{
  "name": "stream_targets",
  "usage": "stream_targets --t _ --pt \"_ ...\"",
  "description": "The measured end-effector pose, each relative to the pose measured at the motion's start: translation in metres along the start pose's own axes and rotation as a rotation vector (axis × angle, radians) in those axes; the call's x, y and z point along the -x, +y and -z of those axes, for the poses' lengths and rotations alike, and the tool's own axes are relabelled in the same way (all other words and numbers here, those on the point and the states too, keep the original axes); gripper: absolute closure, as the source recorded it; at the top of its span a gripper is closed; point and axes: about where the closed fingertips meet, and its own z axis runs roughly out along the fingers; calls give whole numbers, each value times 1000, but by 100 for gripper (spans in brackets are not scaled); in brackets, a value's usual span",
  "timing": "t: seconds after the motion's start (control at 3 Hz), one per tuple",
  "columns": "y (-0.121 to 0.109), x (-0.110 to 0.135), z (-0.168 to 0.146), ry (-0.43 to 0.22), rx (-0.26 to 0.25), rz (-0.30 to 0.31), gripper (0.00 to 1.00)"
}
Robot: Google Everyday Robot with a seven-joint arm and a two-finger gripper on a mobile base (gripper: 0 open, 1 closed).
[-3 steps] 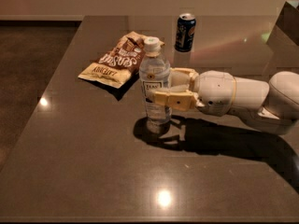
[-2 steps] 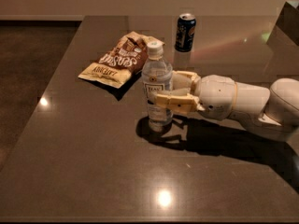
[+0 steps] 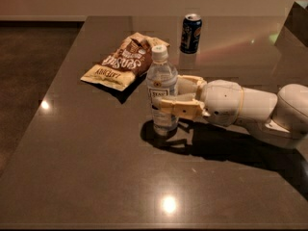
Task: Place blue plastic bottle upright
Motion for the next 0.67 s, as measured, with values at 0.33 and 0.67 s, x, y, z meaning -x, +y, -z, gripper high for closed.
stream_targets --t 0.33,0.67 --pt "1 1 -2 0 4 2 13" --pt "3 2 -4 0 9 3 0"
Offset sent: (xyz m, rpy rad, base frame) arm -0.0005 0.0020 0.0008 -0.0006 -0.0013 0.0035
